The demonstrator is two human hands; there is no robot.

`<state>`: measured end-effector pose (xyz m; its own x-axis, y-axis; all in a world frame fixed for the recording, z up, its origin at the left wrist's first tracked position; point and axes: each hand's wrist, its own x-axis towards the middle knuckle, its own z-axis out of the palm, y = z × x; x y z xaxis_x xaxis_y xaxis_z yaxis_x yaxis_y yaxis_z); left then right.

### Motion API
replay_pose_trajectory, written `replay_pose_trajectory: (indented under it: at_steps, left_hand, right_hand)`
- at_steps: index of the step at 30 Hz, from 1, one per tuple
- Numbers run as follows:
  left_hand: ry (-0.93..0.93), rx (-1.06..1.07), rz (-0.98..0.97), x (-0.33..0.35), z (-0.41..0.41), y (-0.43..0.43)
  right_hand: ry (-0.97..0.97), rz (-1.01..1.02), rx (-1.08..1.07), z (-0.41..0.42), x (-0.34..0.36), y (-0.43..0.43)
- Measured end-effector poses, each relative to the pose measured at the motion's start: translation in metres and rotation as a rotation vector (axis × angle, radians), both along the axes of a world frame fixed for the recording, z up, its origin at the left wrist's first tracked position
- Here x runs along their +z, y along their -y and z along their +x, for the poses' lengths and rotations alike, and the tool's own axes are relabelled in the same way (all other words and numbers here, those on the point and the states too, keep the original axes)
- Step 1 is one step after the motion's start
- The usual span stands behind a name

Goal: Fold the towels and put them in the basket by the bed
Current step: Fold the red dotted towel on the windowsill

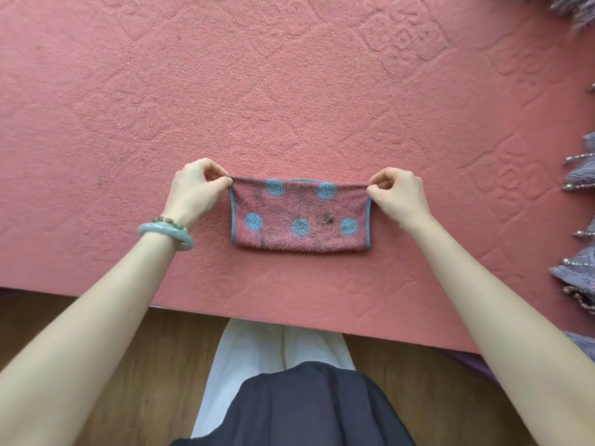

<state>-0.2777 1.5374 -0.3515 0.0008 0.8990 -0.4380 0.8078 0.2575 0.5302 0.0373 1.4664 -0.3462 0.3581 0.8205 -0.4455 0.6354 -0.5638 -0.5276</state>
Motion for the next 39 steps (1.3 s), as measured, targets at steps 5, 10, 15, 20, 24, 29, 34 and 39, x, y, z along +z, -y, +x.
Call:
replay_pose_trajectory:
  at_steps: [5, 10, 15, 20, 24, 29, 34, 39]
  left_hand:
    - [-0.292, -0.435, 0.307, 0.002, 0.01, 0.018]
    - [-0.312, -0.951, 0.354, -0.005, 0.005, 0.041]
    - [-0.474, -0.965, 0.262, -0.018, -0.011, 0.049]
    - [-0.476, -0.987, 0.29, -0.019, -0.015, 0.045]
    - [-0.423, -1.007, 0.41, -0.012, 0.005, 0.056]
    - [-0.425, -1.022, 0.379, -0.023, 0.029, 0.068]
    - [-0.406, -0.963, 0.342, -0.024, 0.03, 0.072]
    - [-0.228, -0.323, 0.22, -0.014, 0.025, 0.09]
  right_hand:
    - [0.052, 0.172, 0.353, 0.009, -0.001, 0.011]
    - [0.231, 0.148, 0.809, 0.005, -0.009, 0.04]
    - [0.34, 0.05, 0.87, 0.007, -0.017, 0.059]
    - [0.362, 0.049, 0.871, 0.004, -0.012, 0.055]
    - [0.361, 0.16, 0.858, -0.02, -0.005, 0.046]
    - [0.328, 0.121, 0.938, -0.058, -0.014, 0.037]
    - [0.345, 0.085, 0.931, -0.062, -0.016, 0.036]
    - [0.292, 0.094, 0.844, -0.073, -0.007, 0.03]
